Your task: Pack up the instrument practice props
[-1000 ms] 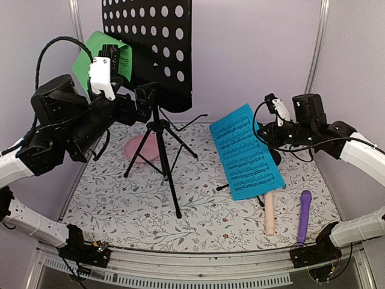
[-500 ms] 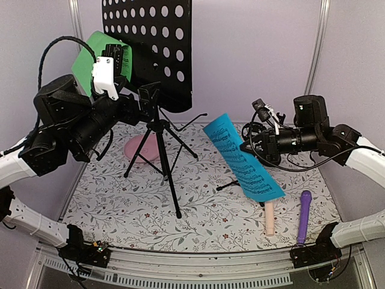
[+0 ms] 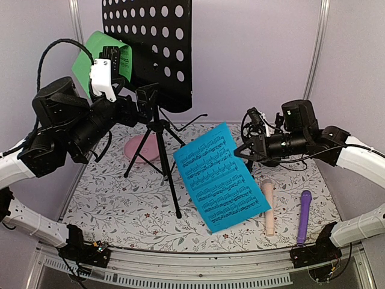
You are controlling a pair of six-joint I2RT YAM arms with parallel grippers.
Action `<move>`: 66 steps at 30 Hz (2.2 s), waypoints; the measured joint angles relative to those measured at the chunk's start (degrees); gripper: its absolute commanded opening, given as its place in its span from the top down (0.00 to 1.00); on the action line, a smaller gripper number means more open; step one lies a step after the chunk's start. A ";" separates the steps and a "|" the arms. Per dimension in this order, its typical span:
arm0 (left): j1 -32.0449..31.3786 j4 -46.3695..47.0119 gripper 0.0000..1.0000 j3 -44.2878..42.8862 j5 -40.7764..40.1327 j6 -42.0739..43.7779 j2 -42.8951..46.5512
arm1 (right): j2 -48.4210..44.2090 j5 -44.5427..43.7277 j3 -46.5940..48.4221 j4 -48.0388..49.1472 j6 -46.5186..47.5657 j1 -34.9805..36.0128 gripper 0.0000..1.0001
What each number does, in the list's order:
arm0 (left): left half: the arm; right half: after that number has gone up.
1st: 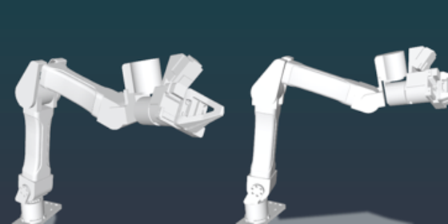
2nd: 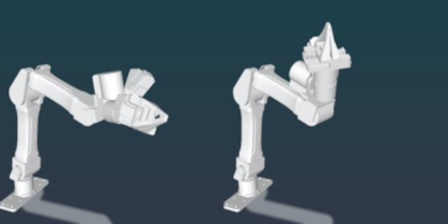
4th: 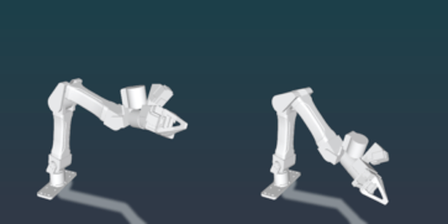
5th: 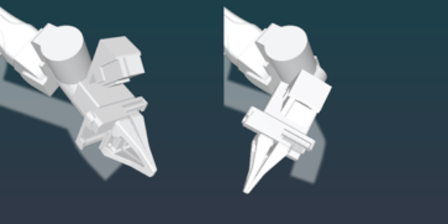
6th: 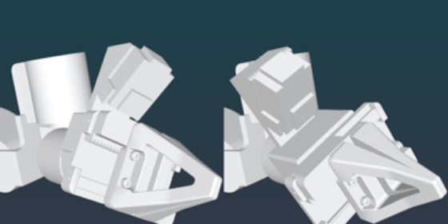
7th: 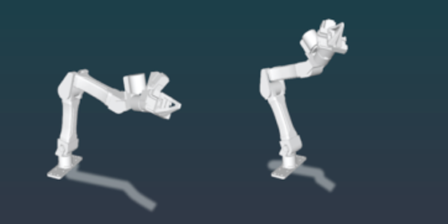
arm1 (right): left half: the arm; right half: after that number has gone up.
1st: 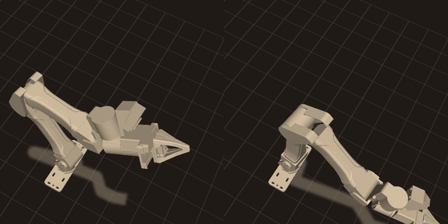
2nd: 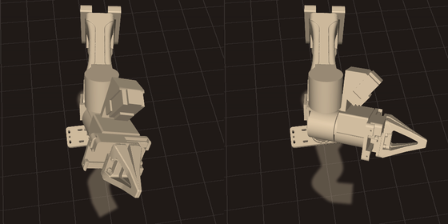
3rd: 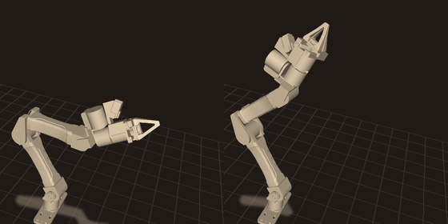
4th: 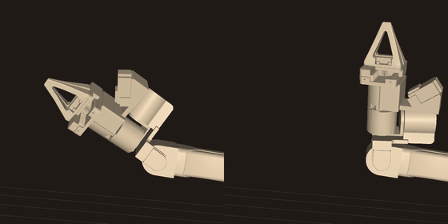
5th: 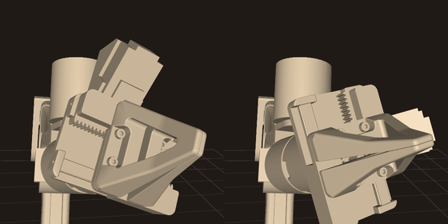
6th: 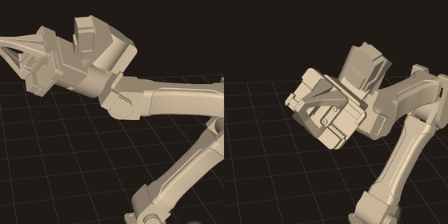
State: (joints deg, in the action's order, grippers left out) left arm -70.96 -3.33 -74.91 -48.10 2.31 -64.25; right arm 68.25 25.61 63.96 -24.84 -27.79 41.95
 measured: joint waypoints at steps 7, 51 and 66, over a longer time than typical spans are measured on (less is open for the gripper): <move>0.00 -0.31 0.01 0.33 0.00 -0.48 0.07 | 4.76 -7.61 -9.88 1.68 -11.45 0.00 1.00; 0.00 -1.05 0.02 1.70 1.86 -2.23 1.88 | 20.11 -22.73 10.71 -5.35 -9.73 14.51 1.00; 0.00 -1.97 0.02 1.70 2.43 -3.02 1.88 | 27.26 -30.45 6.95 -11.50 -18.49 14.51 1.00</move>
State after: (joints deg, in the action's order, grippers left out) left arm -70.96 -5.30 -73.21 -45.67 -0.71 -62.37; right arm 95.50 -4.84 70.91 -36.34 -46.28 56.47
